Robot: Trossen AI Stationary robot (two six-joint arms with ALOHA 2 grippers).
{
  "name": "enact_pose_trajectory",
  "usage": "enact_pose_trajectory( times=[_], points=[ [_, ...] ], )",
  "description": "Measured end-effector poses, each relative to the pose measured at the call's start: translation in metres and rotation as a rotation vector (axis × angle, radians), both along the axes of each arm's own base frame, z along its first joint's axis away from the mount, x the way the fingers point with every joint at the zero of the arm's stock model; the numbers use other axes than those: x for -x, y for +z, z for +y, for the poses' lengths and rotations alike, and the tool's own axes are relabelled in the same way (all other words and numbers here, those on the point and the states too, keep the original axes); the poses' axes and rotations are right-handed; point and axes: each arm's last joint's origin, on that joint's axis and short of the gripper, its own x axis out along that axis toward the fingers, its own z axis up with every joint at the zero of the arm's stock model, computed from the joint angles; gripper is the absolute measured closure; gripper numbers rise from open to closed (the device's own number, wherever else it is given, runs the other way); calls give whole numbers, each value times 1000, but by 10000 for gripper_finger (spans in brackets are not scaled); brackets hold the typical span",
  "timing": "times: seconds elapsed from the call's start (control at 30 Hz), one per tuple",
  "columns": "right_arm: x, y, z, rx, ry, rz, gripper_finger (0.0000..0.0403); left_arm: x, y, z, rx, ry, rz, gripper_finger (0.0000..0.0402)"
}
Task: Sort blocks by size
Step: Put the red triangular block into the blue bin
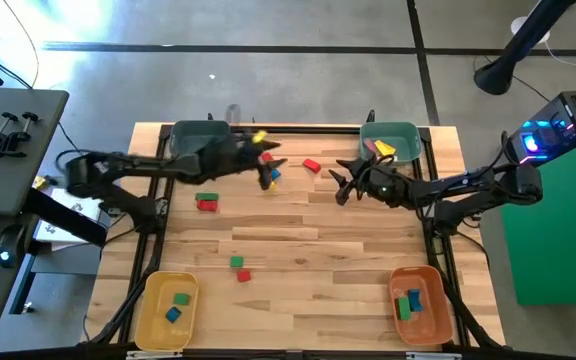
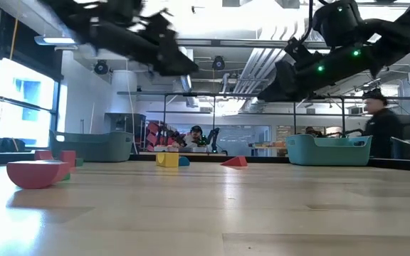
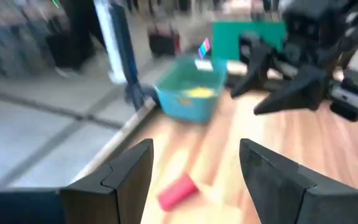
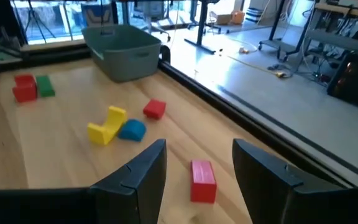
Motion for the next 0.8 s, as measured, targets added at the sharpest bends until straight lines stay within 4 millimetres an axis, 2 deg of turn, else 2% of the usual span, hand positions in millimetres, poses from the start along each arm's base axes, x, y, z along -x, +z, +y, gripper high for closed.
enact_pose_trajectory(
  times=[0.13, 0.27, 0.43, 0.63, 0.8],
  points=[
    [0, -1, 0, -16, -1, 6, 224, -40, 6, 22, 111, -25, 189, 179],
    [2, -7, 3, -41, 7, 64, 224, -74, 6, 44, 232, -154, 360, 179],
    [4, -15, 11, -55, 3, 144, 224, -107, -11, 62, 377, -340, 473, 179],
    [4, -19, 29, -38, -13, 185, 224, -135, -36, 72, 533, -241, 499, 179],
    [6, -21, 48, -13, -43, 201, 224, -147, -58, 69, 510, -55, 535, 179]
  ],
)
